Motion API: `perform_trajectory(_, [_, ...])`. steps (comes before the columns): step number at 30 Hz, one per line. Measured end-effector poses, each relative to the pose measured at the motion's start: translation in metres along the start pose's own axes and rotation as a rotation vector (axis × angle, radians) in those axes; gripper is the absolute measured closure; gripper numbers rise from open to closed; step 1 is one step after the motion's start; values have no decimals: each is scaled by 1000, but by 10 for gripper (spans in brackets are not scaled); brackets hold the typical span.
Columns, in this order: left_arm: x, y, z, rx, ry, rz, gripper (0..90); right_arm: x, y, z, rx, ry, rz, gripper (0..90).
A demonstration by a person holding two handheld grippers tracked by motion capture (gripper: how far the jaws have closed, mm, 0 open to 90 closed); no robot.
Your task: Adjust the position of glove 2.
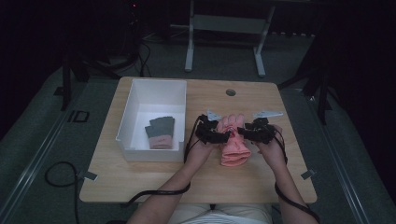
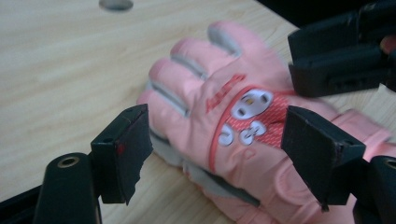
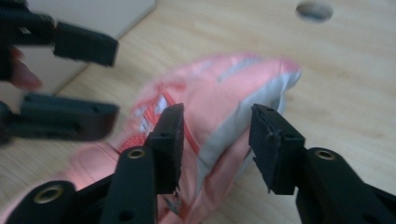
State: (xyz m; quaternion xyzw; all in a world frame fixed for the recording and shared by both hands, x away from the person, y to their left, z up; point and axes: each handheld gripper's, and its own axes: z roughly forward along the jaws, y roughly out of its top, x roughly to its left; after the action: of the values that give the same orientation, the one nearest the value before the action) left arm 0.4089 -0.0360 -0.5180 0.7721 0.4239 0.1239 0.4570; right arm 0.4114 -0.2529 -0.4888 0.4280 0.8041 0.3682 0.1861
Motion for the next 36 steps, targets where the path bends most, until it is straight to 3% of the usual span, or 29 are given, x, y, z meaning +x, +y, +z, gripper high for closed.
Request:
perform_trajectory(1, [2,-4,4,22,-8,-6,228,-2,-6,8,39,-10,-6,505])
perform_trajectory(10, [14,-16,23,104,-50,-89,228,-10,-16,23,129,34,56,418])
perform_trajectory(14, [14,-17,36,164,-100,-143,320,-15,-21,34,160,92,133,433])
perform_trajectory(16, [13,-16,38,169,-124,-156,428,-16,-23,36,164,140,165,530])
perform_trajectory(21, [9,-13,35,163,-116,-132,693,-8,-21,35,152,111,148,634])
perform_trajectory(23, [8,-11,33,164,-120,-125,745,-6,-21,33,139,102,151,654])
perform_trajectory(36, [-2,9,15,156,-137,-78,790,1,-16,11,78,84,161,685])
